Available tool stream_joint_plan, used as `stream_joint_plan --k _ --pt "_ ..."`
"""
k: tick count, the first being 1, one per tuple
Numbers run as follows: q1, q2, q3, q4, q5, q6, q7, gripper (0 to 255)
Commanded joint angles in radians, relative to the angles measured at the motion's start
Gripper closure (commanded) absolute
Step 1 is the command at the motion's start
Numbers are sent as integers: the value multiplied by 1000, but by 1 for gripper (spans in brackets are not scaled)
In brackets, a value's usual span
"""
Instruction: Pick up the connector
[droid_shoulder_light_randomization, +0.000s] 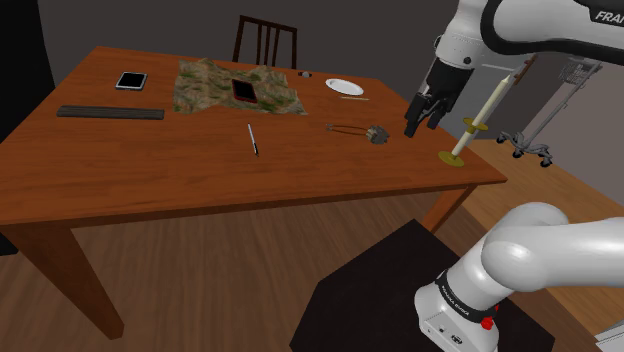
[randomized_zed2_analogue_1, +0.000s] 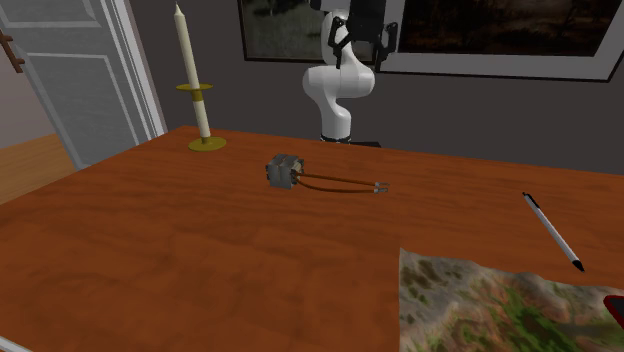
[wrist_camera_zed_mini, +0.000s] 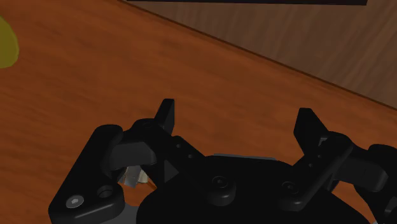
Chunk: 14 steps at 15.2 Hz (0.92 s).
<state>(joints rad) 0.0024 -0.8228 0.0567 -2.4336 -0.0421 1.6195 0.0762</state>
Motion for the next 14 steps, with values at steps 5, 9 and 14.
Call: stream_joint_plan --k 5,9,14 --pt "-29 110 -61 9 -25 105 -44 0" --pt "-53 234 -120 40 -38 202 -88 0" --pt "-75 404 -189 106 -34 308 -147 0"
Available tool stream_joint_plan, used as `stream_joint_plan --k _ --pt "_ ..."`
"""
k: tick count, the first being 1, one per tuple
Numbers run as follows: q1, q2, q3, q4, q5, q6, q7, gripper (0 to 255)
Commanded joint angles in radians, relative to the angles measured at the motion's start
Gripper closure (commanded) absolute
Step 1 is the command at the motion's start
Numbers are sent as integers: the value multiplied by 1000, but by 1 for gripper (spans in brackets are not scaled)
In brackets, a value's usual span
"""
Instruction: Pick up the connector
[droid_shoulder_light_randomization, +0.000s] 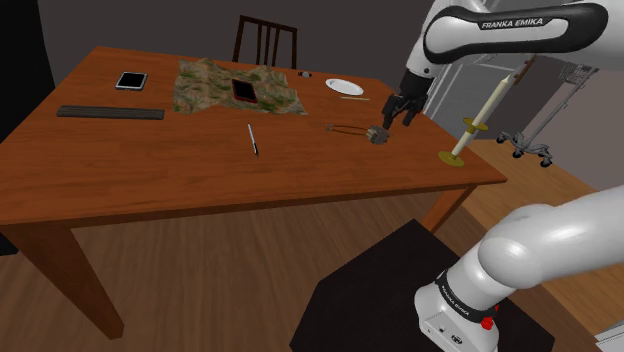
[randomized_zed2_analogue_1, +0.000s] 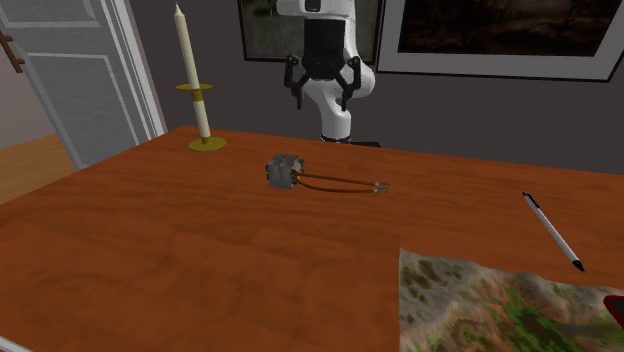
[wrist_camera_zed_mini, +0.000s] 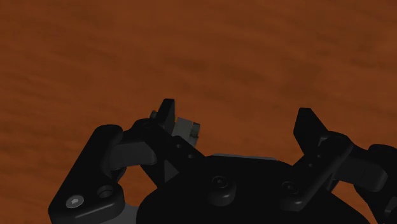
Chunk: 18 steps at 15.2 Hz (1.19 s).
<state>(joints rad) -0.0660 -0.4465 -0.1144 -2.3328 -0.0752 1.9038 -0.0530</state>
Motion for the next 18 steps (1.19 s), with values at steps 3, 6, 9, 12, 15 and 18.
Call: stream_joint_plan --k 3,6,9,12,15,18 --pt "-17 135 -57 60 16 76 -58 0" --pt "-26 245 -93 126 44 118 -102 0" --pt "-32 303 -108 151 62 148 -125 0" --pt "-32 317 -110 124 65 189 -128 0" --pt "-32 333 -111 99 69 229 -132 0" --pt "-33 336 -112 94 70 238 -133 255"
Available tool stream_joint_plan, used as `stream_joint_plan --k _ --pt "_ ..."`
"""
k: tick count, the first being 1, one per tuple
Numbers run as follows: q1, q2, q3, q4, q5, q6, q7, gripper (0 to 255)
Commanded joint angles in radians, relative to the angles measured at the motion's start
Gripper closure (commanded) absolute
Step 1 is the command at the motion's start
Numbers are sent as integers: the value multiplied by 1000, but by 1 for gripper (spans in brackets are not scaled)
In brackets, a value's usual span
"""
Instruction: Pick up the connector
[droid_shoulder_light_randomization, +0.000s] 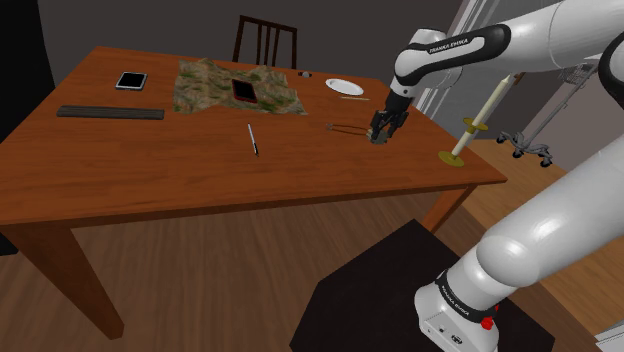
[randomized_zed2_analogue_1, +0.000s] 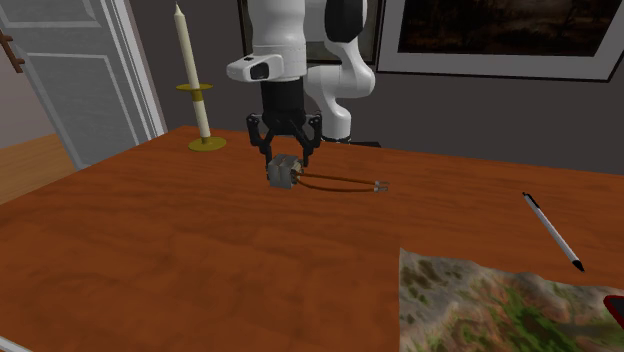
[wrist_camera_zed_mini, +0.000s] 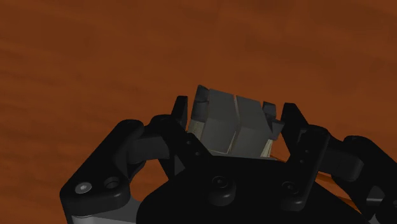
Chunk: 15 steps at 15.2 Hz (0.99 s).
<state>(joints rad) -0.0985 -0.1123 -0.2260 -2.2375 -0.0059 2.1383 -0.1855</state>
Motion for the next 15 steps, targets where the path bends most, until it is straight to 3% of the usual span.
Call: stream_joint_plan --k 1,9,15 --pt "0 1 0 -2 0 3 0 255" --pt "0 2 0 -1 1 3 0 255" --pt "1 -28 3 51 -6 -79 7 255"
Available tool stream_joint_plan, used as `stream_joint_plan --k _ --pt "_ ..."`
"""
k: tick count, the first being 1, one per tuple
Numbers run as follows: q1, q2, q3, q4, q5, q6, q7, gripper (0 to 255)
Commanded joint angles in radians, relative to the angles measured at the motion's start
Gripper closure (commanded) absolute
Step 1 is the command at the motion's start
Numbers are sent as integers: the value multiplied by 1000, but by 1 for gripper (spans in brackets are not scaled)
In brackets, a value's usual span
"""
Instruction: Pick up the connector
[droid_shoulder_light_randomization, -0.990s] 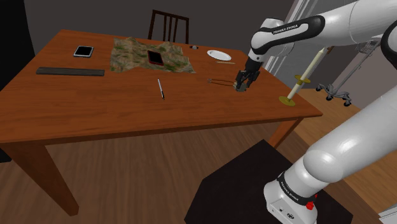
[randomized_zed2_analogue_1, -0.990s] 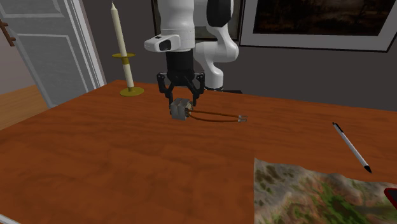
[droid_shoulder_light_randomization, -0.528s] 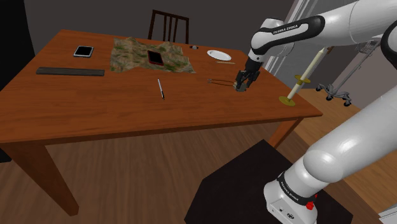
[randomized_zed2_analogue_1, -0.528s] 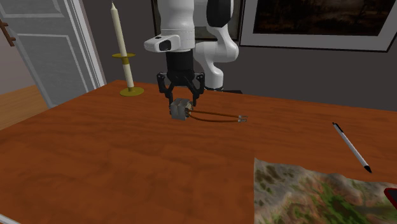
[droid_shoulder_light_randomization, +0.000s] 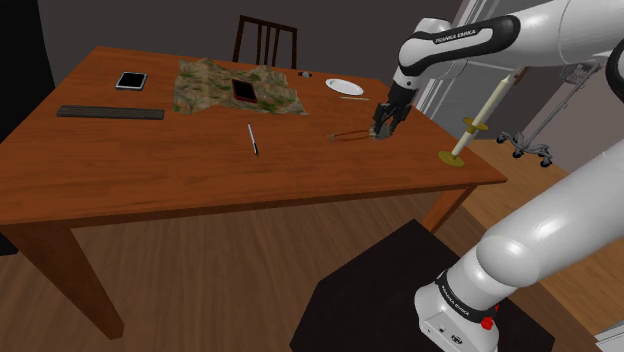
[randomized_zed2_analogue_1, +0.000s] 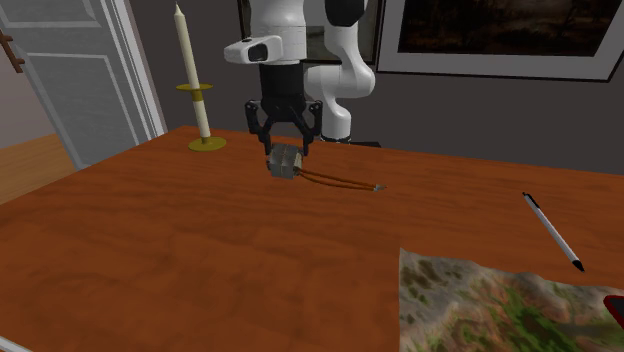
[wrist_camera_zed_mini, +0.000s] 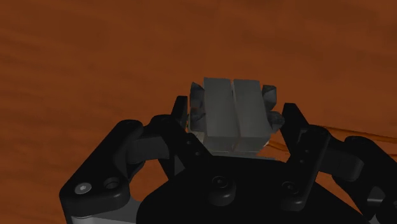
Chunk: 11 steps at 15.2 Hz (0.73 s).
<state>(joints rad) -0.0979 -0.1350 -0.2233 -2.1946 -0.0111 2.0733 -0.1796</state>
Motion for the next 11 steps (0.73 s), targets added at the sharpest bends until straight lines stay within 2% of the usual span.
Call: stream_joint_plan --k 1,9,11 --pt "0 -10 1 17 -2 -27 2 255" --pt "1 -36 5 99 -7 -135 8 255" --pt "1 -37 5 100 -7 -137 8 255"
